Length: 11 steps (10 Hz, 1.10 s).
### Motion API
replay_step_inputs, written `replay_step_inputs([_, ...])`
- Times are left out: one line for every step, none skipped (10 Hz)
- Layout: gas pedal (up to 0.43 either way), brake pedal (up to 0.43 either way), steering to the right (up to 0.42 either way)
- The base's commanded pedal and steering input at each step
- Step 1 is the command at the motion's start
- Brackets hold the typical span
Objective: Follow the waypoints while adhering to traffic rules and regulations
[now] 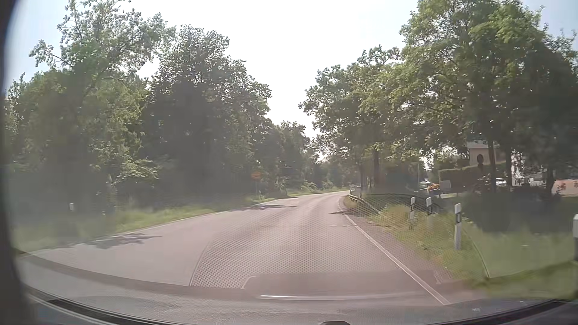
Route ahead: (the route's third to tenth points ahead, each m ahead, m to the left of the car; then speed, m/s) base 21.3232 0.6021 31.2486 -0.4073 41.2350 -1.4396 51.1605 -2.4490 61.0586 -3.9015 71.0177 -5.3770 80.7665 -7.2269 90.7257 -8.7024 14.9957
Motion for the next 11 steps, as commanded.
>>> replay_step_inputs([0.24,0.0,0.009])
replay_step_inputs([0.24,0.0,0.01])
replay_step_inputs([0.24,0.0,0.01])
replay_step_inputs([0.24,0.0,0.01])
replay_step_inputs([0.22,0.0,0.011])
replay_step_inputs([0.197,0.0,0.011])
replay_step_inputs([0.197,0.0,0.011])
replay_step_inputs([0.197,0.0,0.011])
replay_step_inputs([0.189,0.0,0.011])
replay_step_inputs([0.189,0.0,0.011])
replay_step_inputs([0.189,0.0,0.011])
